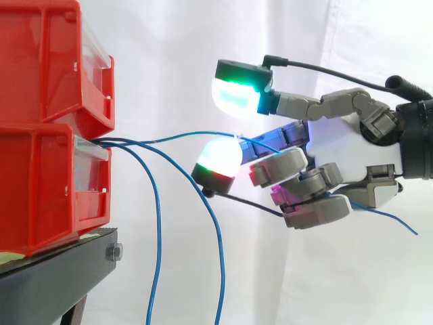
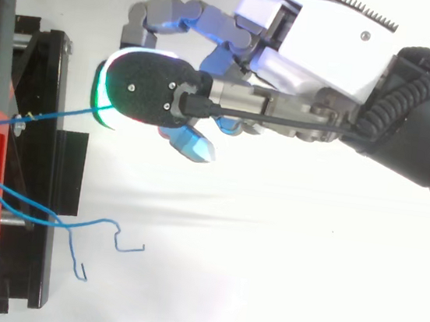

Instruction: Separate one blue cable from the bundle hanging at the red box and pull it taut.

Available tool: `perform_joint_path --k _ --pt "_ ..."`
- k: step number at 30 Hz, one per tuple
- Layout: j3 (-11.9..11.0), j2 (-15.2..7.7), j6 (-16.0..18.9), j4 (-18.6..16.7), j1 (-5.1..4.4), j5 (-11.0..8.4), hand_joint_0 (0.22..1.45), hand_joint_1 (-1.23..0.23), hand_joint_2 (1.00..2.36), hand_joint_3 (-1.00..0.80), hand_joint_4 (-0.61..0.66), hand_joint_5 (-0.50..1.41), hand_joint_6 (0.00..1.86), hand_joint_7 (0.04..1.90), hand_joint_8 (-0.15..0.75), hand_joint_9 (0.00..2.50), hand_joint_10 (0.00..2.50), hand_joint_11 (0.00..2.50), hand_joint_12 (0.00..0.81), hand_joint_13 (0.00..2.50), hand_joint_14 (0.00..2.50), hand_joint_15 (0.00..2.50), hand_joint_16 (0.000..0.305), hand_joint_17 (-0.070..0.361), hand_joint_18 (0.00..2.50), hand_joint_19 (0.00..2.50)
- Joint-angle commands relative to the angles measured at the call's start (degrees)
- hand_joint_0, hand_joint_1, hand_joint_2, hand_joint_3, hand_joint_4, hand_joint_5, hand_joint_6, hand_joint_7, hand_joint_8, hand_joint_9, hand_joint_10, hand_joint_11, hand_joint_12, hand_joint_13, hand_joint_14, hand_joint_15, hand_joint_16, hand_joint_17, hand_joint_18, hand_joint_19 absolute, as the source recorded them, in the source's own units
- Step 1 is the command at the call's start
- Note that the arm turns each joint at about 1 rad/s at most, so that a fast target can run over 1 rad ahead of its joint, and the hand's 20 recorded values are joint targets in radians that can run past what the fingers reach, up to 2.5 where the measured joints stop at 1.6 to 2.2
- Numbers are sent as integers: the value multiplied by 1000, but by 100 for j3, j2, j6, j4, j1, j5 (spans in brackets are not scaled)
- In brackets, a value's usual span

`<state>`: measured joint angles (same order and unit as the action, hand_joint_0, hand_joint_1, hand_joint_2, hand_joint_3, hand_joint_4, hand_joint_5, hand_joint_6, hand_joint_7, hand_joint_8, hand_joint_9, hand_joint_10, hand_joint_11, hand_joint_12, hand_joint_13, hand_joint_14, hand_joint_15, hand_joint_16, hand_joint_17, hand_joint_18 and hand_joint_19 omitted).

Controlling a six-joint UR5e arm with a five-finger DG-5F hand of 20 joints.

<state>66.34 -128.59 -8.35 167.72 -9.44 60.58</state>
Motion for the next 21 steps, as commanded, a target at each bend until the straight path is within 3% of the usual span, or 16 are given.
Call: perform_joint_path --k 1,6,16,21 --pt "19 0 -9 -152 3 -38 653 -455 1011 -377 206 -80 502 1382 271 1363 3 2004 326 1146 1912 1754 38 85 1336 1754" --pt "19 0 -9 -143 3 -99 677 -570 1024 -183 180 -80 501 1406 277 1351 2 1992 328 1148 1918 1743 37 84 1336 1748" --pt "19 0 9 -161 -32 -284 666 -584 1022 -218 172 -89 535 1460 272 1349 0 2042 328 1146 1930 1736 37 84 1344 1729" --pt "19 0 96 -152 -129 -301 576 -486 1000 -500 159 -100 589 1371 282 1341 72 2027 333 1135 1965 1732 40 90 1350 1744"
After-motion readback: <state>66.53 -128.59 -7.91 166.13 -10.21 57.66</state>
